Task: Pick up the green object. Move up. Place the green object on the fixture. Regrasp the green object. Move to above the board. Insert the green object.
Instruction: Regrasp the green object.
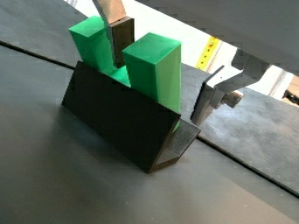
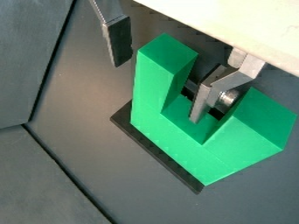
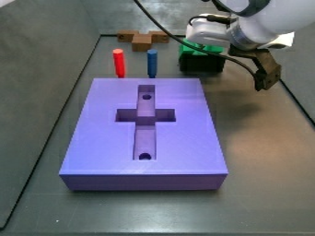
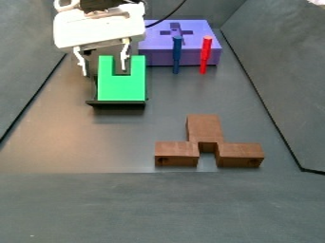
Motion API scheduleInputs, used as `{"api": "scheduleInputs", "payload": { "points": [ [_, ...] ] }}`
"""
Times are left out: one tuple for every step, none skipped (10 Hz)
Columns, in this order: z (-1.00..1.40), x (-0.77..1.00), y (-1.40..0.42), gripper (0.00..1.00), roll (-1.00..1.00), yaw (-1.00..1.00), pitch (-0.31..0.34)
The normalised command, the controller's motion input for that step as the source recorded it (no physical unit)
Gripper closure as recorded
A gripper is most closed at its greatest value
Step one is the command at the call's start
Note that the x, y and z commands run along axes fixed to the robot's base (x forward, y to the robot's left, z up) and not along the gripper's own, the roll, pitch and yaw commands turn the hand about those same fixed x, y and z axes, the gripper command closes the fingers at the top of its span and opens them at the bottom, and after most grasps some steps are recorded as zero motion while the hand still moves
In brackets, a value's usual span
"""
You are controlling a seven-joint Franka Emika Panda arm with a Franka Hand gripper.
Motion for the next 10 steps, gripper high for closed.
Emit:
{"api": "scheduleInputs", "payload": {
  "points": [
    [-0.09,0.0,0.0,0.0,0.03,0.0,0.0],
    [0.0,0.0,0.0,0.0,0.0,0.0,0.0],
    [0.0,0.0,0.0,1.0,0.0,0.0,0.0],
    [0.0,0.0,0.0,1.0,0.0,0.0,0.0],
    [0.0,0.0,0.0,1.0,0.0,0.0,0.0],
    [0.0,0.0,0.0,1.0,0.0,0.0,0.0],
    [0.0,0.0,0.0,1.0,0.0,0.0,0.0],
    [0.0,0.0,0.0,1.0,0.0,0.0,0.0],
    [0.0,0.0,0.0,1.0,0.0,0.0,0.0],
    [0.0,0.0,0.0,1.0,0.0,0.0,0.0]
  ]
}}
